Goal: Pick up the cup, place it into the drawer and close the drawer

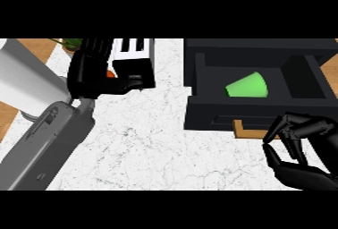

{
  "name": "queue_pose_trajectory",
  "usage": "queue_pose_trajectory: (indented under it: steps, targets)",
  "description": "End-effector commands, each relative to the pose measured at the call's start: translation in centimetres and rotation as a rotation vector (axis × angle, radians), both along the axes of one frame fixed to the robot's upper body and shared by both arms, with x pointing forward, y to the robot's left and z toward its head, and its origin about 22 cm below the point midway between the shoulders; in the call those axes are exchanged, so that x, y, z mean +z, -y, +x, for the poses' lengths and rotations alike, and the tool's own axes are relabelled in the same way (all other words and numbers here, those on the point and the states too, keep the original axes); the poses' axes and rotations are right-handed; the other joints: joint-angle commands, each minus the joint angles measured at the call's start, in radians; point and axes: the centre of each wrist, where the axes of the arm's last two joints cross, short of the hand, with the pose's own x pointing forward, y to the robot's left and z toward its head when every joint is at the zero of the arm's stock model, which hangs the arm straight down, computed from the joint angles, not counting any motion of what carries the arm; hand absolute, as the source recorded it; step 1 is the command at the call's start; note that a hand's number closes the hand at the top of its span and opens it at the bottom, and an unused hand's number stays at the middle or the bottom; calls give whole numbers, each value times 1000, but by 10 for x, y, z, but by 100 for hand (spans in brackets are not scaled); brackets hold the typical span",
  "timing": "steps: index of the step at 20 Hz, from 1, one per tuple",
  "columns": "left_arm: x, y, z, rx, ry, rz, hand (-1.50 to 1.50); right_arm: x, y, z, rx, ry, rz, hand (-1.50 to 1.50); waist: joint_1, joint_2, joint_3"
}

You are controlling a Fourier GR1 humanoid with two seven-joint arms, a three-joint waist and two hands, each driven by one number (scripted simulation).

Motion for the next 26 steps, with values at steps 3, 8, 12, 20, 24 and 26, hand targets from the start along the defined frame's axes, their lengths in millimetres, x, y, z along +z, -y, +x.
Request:
queue_pose_trajectory:
  steps: [3, 8, 12, 20, 24, 26]
  targets:
    - [-11, -55, -28, 8, -3, -17, -150, -23, -20, 6, 15, 53, -209, 150, -2, 4, 0]
    - [-37, -65, -45, 10, -25, -25, -150, -44, -11, 19, 62, 102, -499, 150, -2, 8, 1]
    - [-32, -113, -64, 11, -13, -8, -150, -63, -26, 39, 35, 106, -569, 150, -4, 7, 0]
    - [-57, -140, -94, 21, -28, -29, -150, -122, -46, 85, 21, 64, -655, -150, -7, 9, 0]
    - [-60, -154, -105, 22, -21, -19, -150, -151, -45, 90, 38, 21, -720, -150, -9, 9, 1]
    - [-55, -142, -84, 1, -7, -28, -150, -168, -66, 103, 42, 18, -709, -150, -9, 12, 1]
